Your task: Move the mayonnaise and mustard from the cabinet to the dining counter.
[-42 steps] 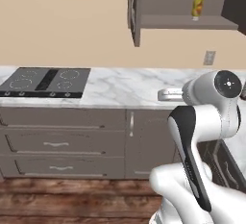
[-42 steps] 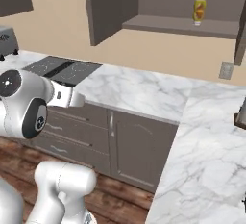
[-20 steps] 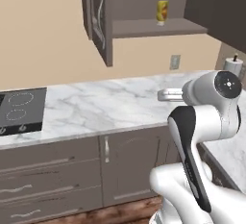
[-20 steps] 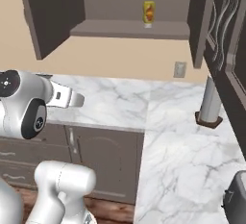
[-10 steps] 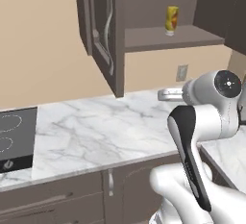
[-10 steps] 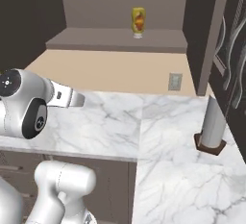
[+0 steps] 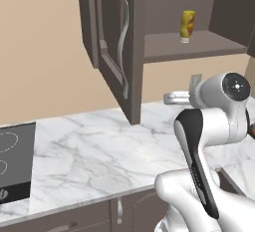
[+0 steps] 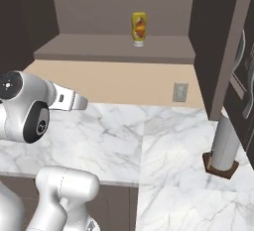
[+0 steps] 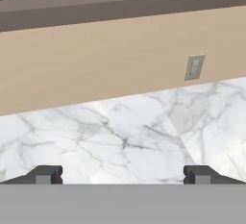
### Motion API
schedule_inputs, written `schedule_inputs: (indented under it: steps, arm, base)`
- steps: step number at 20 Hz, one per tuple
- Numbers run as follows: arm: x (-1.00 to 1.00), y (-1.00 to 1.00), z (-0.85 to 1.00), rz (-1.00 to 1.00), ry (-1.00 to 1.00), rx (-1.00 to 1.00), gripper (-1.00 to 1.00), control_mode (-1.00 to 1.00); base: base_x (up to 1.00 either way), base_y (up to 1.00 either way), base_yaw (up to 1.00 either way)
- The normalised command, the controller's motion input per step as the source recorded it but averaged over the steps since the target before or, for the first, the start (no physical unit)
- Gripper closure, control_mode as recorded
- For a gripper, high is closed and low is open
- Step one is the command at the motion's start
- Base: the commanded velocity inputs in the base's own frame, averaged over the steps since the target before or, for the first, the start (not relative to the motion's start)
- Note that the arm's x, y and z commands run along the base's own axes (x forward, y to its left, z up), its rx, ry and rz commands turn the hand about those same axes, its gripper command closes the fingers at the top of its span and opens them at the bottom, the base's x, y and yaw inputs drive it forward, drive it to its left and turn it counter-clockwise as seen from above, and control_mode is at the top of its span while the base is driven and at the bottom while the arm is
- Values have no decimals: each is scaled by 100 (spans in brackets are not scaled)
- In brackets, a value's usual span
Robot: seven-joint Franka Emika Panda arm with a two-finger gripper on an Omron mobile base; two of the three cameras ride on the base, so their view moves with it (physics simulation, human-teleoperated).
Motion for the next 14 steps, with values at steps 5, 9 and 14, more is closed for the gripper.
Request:
schedule_inputs:
  steps: [5, 9, 14]
  arm:
    - [0, 0, 0, 0, 0, 0, -100, 100]
    - [0, 0, 0, 0, 0, 0, -100, 100]
    - [0, 0, 0, 0, 0, 0, -100, 100]
  base:
    - [43, 3, -2]
    - [51, 0, -1]
    - [64, 0, -2]
